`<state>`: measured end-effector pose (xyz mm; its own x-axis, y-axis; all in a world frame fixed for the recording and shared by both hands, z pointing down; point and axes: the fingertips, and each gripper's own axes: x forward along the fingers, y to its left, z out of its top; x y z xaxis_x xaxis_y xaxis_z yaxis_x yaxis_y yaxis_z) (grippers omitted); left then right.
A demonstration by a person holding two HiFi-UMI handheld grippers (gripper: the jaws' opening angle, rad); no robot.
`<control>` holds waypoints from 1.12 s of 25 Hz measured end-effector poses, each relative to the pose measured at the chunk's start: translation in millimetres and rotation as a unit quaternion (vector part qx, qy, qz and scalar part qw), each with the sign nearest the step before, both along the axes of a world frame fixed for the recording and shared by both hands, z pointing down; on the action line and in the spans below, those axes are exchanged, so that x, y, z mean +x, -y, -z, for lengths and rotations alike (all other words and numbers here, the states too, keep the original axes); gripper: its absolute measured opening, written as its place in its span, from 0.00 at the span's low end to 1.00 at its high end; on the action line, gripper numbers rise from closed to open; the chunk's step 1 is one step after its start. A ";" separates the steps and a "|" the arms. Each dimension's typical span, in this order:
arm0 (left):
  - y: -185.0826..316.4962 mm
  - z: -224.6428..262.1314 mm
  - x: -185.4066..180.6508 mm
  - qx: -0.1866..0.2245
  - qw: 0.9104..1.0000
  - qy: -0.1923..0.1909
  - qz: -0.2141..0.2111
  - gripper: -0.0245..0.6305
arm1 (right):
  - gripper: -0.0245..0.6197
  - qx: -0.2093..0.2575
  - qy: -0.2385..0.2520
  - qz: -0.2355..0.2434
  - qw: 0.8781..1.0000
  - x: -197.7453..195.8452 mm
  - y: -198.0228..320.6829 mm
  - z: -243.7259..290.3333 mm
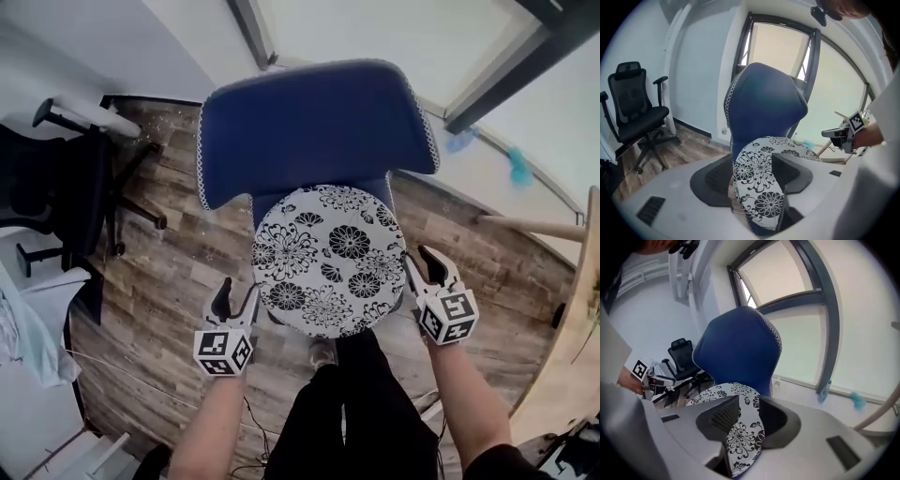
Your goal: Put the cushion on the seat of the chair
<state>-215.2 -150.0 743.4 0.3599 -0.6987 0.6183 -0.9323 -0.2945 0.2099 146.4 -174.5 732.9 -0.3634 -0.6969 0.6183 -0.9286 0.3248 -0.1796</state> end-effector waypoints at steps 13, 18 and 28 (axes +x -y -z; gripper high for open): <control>-55.9 122.9 14.4 0.065 0.995 0.034 -0.068 0.43 | 0.22 0.053 0.038 -0.030 0.997 -20.9 -51.2 136.9; -46.8 182.4 28.7 0.105 0.992 0.018 -0.069 0.43 | 0.22 0.084 0.038 -0.020 0.996 -24.4 -60.2 198.9; -38.1 280.4 42.6 0.161 0.984 0.006 -0.072 0.42 | 0.21 0.129 0.060 -0.015 0.990 -14.0 -71.4 294.5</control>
<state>-172.6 -111.9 463.0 0.4629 -0.8016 0.3785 -0.8782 -0.4728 0.0727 132.4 -103.1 438.4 -0.4000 -0.8380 0.3712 -0.9155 0.3465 -0.2043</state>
